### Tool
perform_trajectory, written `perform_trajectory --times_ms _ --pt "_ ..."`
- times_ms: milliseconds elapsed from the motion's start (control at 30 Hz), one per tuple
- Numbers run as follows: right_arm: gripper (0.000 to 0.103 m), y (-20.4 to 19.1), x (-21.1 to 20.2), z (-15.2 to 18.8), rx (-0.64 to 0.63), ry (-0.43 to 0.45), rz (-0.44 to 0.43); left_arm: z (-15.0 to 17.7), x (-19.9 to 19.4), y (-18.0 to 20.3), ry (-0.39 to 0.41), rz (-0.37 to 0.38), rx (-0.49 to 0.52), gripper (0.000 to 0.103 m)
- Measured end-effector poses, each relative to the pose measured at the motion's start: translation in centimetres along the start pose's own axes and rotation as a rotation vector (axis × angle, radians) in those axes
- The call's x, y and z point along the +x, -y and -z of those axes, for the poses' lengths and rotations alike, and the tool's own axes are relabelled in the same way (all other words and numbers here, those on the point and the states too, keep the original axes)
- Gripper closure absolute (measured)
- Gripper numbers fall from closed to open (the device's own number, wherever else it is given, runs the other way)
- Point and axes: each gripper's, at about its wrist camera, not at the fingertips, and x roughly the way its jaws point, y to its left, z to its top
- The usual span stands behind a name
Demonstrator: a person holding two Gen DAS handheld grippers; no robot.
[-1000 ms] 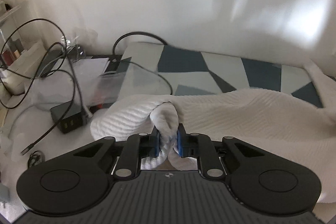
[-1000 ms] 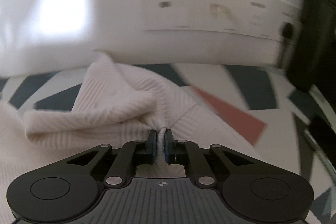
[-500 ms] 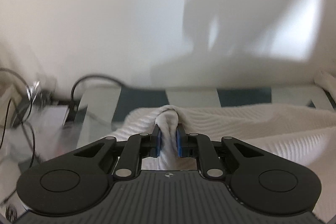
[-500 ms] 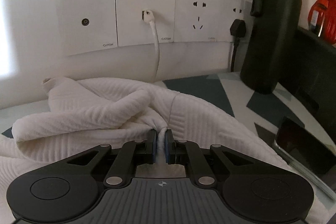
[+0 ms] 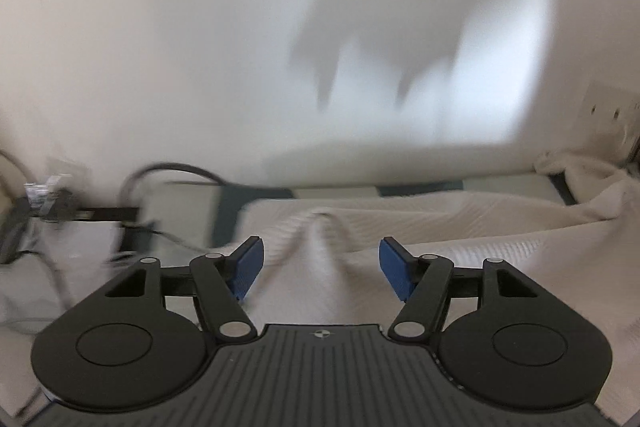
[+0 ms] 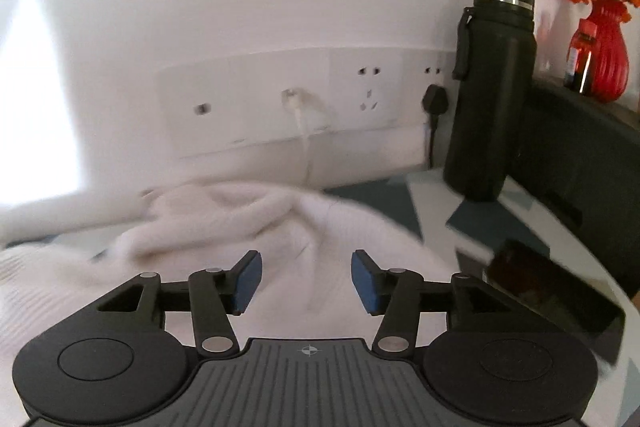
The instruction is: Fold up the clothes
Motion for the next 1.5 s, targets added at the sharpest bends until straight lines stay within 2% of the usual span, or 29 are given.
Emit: perform_trajectory --times_ms 67,167,267,367,533,667,733,800,867,933,967,1033,1167,1433,1467,1500 --pt "0.054 0.2 -2.3 1.0 0.003 -0.024 -0.043 1.4 -0.9 -2.7 -0.025 -0.025 -0.071 0.038" --pt "0.049 -0.2 -4.7 3.5 0.005 -0.072 -0.064 4.3 -1.1 -6.8 -0.1 -0.062 -0.198 0.038" --pt "0.048 -0.8 -5.7 5.4 -0.022 -0.117 -0.05 7.0 -1.0 -9.0 -0.142 -0.085 -0.253 0.038" --pt "0.048 -1.2 -5.8 6.5 -0.056 -0.159 -0.031 9.1 -0.4 -9.1 -0.179 -0.072 -0.244 0.038" --pt "0.047 -1.6 -5.4 7.4 -0.086 -0.202 0.013 10.7 1.1 -7.1 -0.213 -0.086 -0.154 0.038" --pt "0.044 -1.2 -5.5 8.3 -0.103 -0.199 0.019 11.5 1.6 -5.4 -0.191 -0.115 -0.099 0.037" --pt "0.041 -0.9 -5.5 8.4 -0.111 -0.196 0.019 11.9 1.4 -5.0 -0.179 -0.114 -0.103 0.037" --pt "0.04 -0.5 -5.2 8.2 -0.095 -0.2 0.019 12.2 0.8 -4.1 -0.163 -0.113 -0.077 0.043" --pt "0.038 -0.4 -5.2 8.2 -0.092 -0.201 0.027 12.5 0.4 -2.2 -0.148 -0.098 0.017 0.079" --pt "0.034 -0.2 -5.0 8.2 -0.077 -0.207 0.032 13.1 -0.1 0.4 -0.145 -0.091 0.138 0.091" --pt "0.033 0.0 -4.9 8.1 -0.06 -0.21 0.029 13.6 -0.3 1.7 -0.142 -0.091 0.181 0.103" --pt "0.033 0.2 -4.8 8.1 -0.058 -0.21 0.034 14.3 -0.9 3.2 -0.126 -0.096 0.197 0.103" --pt "0.032 0.9 -4.4 7.9 -0.043 -0.2 0.054 14.4 -1.8 3.0 -0.154 -0.002 0.058 0.103" --pt "0.032 2.6 -2.8 6.3 -0.001 -0.19 0.117 15.1 -2.7 4.3 -0.194 0.078 -0.004 0.103" --pt "0.033 2.4 -2.7 6.1 -0.004 -0.194 0.129 15.3 -2.7 4.6 -0.196 0.081 -0.012 0.103" --pt "0.038 2.3 -2.7 5.9 -0.007 -0.198 0.141 15.4 -2.8 4.8 -0.198 0.084 -0.018 0.103"
